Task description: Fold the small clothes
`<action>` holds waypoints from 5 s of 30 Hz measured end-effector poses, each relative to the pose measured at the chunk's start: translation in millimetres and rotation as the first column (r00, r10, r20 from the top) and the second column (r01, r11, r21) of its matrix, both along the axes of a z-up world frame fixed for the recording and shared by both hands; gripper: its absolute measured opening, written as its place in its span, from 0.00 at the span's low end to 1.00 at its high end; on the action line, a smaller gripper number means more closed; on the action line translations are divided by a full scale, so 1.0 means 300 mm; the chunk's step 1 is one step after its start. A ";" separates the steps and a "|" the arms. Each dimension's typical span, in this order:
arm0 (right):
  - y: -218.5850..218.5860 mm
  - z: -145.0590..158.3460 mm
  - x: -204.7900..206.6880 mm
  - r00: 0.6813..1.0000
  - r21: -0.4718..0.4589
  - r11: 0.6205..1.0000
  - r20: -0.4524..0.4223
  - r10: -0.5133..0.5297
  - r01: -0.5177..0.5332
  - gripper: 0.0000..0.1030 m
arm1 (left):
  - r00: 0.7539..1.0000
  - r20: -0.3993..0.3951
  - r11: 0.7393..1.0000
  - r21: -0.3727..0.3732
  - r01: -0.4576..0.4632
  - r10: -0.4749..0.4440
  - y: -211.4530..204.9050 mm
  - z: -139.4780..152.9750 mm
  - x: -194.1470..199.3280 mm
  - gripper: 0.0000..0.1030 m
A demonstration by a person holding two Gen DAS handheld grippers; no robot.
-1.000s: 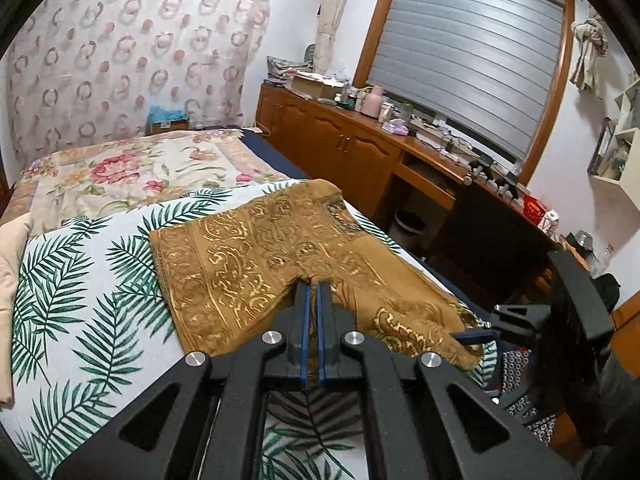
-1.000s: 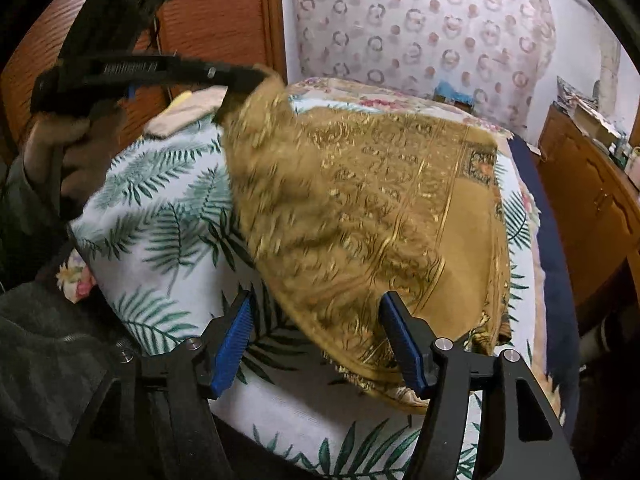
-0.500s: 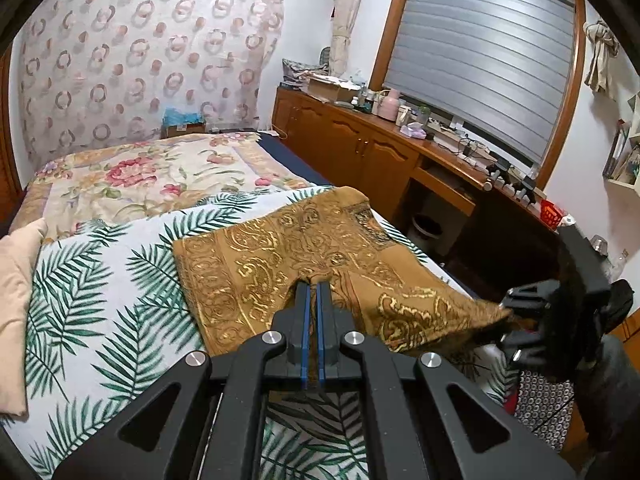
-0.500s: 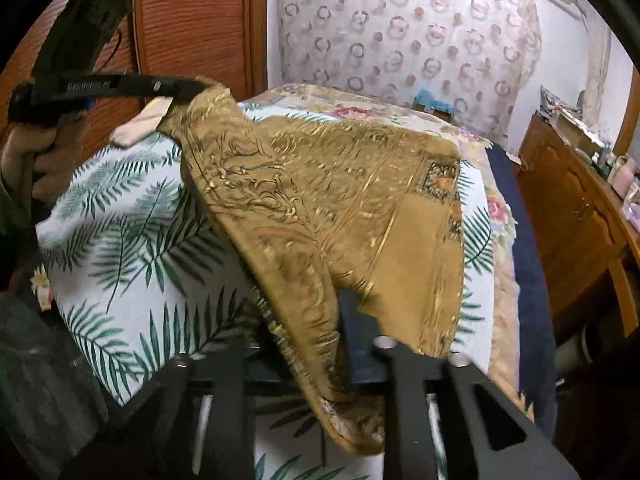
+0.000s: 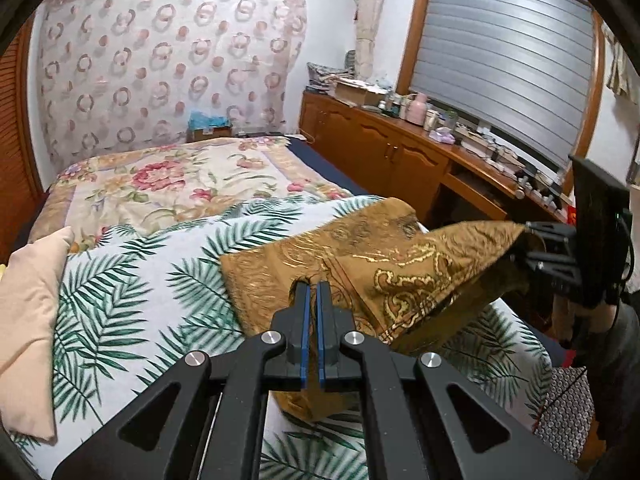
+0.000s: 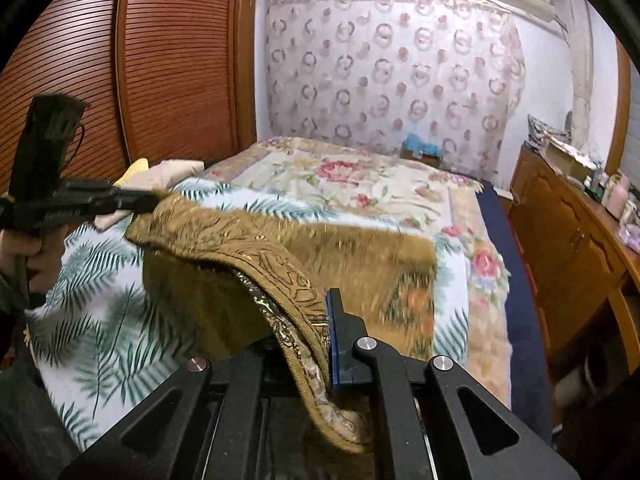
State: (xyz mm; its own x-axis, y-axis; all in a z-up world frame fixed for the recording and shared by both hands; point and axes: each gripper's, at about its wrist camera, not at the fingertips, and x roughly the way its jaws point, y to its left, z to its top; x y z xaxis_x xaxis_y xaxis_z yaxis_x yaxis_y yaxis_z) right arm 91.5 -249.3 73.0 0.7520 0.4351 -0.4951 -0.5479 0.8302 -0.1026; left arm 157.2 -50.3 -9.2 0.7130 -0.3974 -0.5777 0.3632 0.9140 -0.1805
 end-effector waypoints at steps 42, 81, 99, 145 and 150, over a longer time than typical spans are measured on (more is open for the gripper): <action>0.090 -0.074 0.405 0.980 -0.035 0.982 -0.071 -0.186 0.184 0.69 | 0.984 -0.180 0.995 0.095 0.017 0.000 0.068 -0.176 0.364 0.64; -0.042 -0.222 0.435 0.992 0.122 0.990 -0.111 -0.060 0.074 0.12 | 0.995 -0.079 0.997 -0.057 0.054 -0.058 0.062 -0.071 0.283 0.06; 0.214 -0.014 0.325 0.978 0.102 0.983 0.159 0.137 -0.154 0.12 | 0.964 0.191 0.981 -0.089 -0.173 0.187 0.395 0.178 -0.053 0.06; 1.046 -0.169 1.057 0.843 -0.141 0.831 -0.125 0.524 -0.537 0.63 | 0.752 -0.077 0.751 -0.051 -0.659 0.655 1.074 -0.261 -0.274 0.20; 1.077 -0.290 1.128 0.863 -0.132 0.860 -0.202 0.464 -0.493 0.63 | 0.738 0.011 0.738 -0.011 -0.674 0.675 1.063 -0.195 -0.309 0.63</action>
